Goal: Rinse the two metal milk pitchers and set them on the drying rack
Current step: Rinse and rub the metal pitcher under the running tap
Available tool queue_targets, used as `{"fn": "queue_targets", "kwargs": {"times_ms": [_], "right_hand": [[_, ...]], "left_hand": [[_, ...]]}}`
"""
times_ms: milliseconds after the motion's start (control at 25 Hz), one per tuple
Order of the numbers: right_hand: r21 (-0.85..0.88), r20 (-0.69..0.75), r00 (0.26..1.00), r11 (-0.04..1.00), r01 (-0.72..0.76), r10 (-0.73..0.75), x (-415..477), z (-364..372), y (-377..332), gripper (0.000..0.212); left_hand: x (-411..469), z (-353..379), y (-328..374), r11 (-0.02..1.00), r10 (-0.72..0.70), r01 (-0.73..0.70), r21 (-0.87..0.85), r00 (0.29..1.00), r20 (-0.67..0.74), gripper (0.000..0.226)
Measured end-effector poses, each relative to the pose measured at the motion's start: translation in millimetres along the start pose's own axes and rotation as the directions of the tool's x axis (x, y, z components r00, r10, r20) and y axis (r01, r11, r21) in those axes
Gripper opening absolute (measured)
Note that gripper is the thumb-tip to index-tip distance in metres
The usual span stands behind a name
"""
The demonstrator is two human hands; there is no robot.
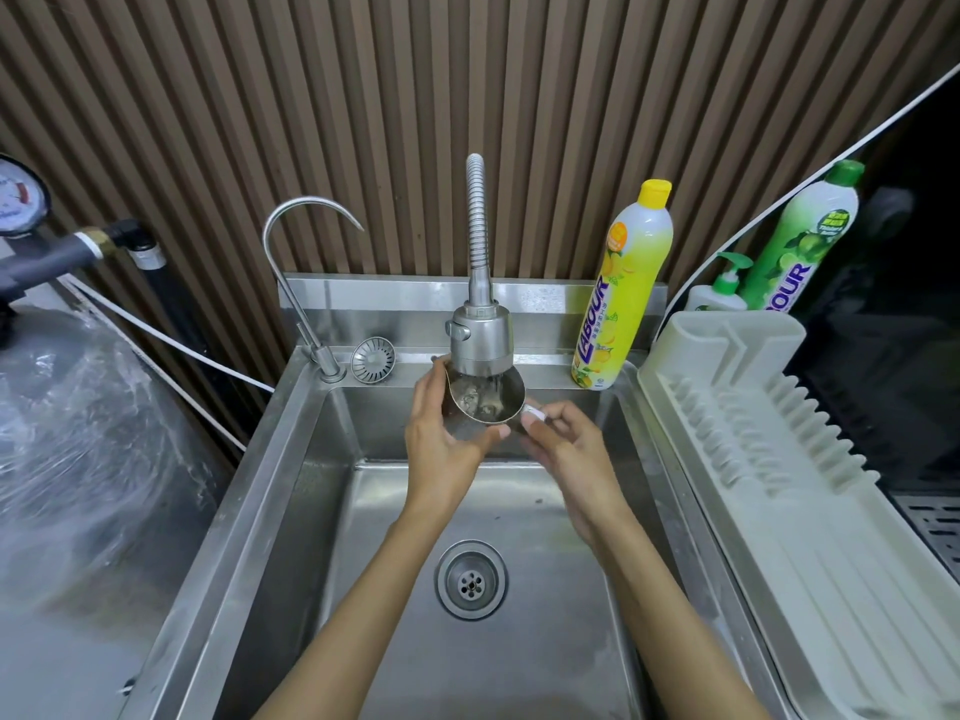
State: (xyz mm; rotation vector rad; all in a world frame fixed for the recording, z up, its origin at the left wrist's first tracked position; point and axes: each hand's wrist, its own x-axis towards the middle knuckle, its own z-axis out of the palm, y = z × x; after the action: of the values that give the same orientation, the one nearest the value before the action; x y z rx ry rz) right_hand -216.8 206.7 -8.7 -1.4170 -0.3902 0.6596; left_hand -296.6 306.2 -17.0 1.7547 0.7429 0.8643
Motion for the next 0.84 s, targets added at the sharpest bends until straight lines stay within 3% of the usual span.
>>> {"fn": "queue_targets", "kwargs": {"times_ms": [80,120,200,280,360,440,520,640,720,840], "right_hand": [[0.228,0.126,0.986,0.964,-0.135,0.108,1.9,5.3,11.7,0.014],[0.24,0.148,0.979,0.955,-0.172,0.139,1.2,7.6,14.6,0.012],[0.184,0.121,0.975,0.961,-0.207,0.187,0.1,9.3,13.7,0.013],[0.043,-0.005,0.981,0.981,-0.191,0.192,0.3,8.7,4.1,0.017],[-0.267,-0.148,0.988,0.961,-0.077,0.038,-0.5,5.1,-7.9,0.022],[-0.576,-0.17,0.971,0.817,0.041,-0.169,-5.5,4.6,-20.4,0.02],[-0.649,-0.14,0.951,0.751,0.121,-0.275,-11.4,6.6,-26.3,0.013],[-0.447,-0.122,0.963,0.88,0.162,-0.239,-7.8,7.0,-19.1,0.003],[-0.136,-0.071,0.994,0.988,0.07,-0.08,-1.6,8.7,-4.7,0.014],[0.26,0.103,0.992,0.961,-0.092,0.067,0.5,17.4,18.6,0.016]], "left_hand": [[-3.4,-7.6,8.4,0.987,0.053,-0.041,0.158,0.996,-0.075,0.089],[-6.8,-11.1,11.7,0.97,0.062,-0.033,0.242,0.991,-0.116,0.09],[-13.7,-14.0,11.2,0.929,0.043,0.026,0.368,0.983,-0.177,0.091],[-17.1,-12.1,6.6,0.903,-0.048,0.132,0.409,0.977,-0.209,0.086],[-19.1,-8.1,-0.5,0.937,-0.164,0.204,0.283,0.974,-0.159,0.075],[-21.3,-1.5,-6.0,0.971,-0.236,0.237,0.025,0.972,-0.012,0.059],[-19.6,6.7,-10.0,0.933,-0.286,0.306,-0.191,0.95,0.125,0.048],[-8.9,8.3,-6.9,0.926,-0.218,0.242,-0.289,0.97,0.112,0.063],[2.5,0.3,-1.7,0.982,-0.091,0.093,-0.166,0.996,0.022,0.074],[-1.0,-15.7,12.8,0.993,0.039,-0.033,0.116,0.998,-0.047,0.079]]}}
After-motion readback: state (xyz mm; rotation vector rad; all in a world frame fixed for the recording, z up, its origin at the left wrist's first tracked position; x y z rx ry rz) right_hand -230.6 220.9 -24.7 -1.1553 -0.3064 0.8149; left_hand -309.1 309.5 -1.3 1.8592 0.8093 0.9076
